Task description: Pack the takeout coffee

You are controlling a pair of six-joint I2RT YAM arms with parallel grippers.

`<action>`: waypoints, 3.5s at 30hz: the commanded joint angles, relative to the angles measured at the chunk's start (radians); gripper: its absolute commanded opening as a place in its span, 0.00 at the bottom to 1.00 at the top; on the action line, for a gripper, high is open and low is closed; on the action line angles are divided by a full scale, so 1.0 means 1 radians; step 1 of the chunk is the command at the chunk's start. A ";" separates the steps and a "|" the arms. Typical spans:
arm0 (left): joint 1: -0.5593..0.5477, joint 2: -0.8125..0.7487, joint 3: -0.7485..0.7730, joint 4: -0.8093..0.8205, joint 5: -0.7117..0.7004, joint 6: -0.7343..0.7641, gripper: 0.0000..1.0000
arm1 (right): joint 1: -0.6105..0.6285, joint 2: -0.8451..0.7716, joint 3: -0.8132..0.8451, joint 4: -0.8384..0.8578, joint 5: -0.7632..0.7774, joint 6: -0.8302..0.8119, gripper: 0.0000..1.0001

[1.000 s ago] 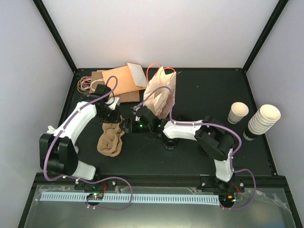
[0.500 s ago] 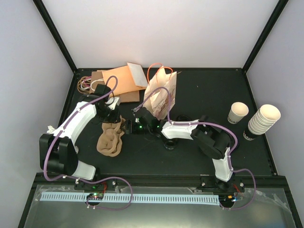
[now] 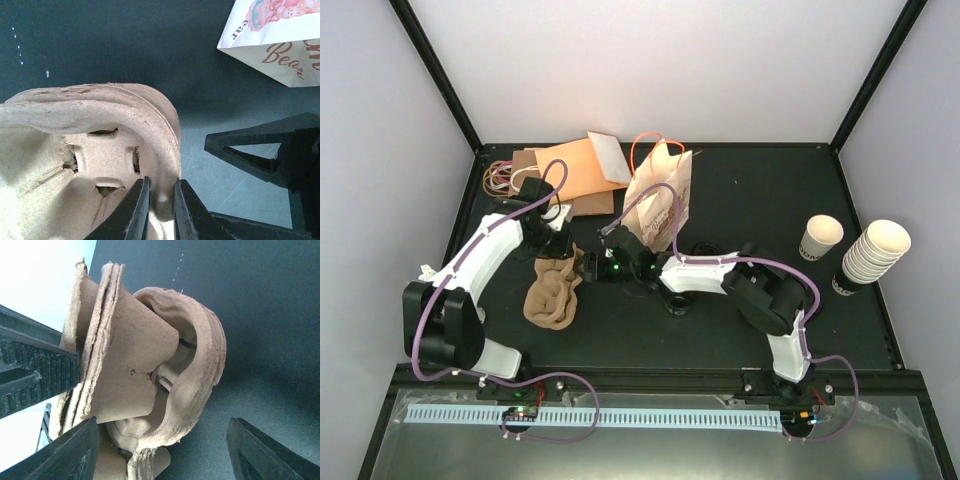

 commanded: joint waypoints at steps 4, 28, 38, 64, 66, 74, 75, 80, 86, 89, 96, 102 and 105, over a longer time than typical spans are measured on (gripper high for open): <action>0.001 -0.004 0.022 0.012 0.017 0.005 0.02 | 0.002 -0.041 -0.032 0.030 0.059 0.029 0.72; 0.001 -0.002 0.017 0.018 0.028 0.006 0.02 | 0.003 -0.031 -0.001 0.109 -0.036 0.007 0.43; 0.001 0.001 0.017 0.022 0.035 0.006 0.02 | 0.003 -0.014 0.014 0.113 -0.053 0.010 0.40; 0.005 -0.002 0.017 0.027 0.043 0.002 0.02 | -0.006 0.025 -0.012 0.181 -0.069 0.095 0.35; 0.007 -0.002 0.014 0.030 0.049 0.002 0.02 | -0.009 0.033 -0.009 0.194 -0.085 0.110 0.34; 0.011 -0.003 0.007 0.043 0.067 -0.002 0.02 | -0.023 0.040 -0.072 0.340 -0.133 0.214 0.32; 0.011 -0.003 0.007 0.043 0.069 -0.001 0.02 | -0.024 0.040 -0.073 0.344 -0.135 0.218 0.32; 0.014 -0.006 0.008 0.044 0.072 -0.003 0.02 | -0.031 0.052 -0.083 0.409 -0.160 0.267 0.26; 0.015 -0.007 0.008 0.044 0.080 -0.003 0.02 | -0.034 0.063 -0.082 0.417 -0.171 0.294 0.26; 0.017 -0.009 0.007 0.044 0.075 -0.002 0.03 | -0.038 0.064 -0.109 0.443 -0.163 0.324 0.26; 0.024 -0.011 -0.001 0.046 0.077 0.000 0.03 | -0.048 0.082 -0.145 0.515 -0.167 0.375 0.24; 0.024 -0.011 -0.001 0.045 0.081 0.002 0.03 | -0.048 0.093 -0.131 0.530 -0.174 0.381 0.24; 0.025 -0.013 -0.004 0.045 0.079 0.003 0.03 | -0.048 0.093 -0.128 0.533 -0.177 0.380 0.24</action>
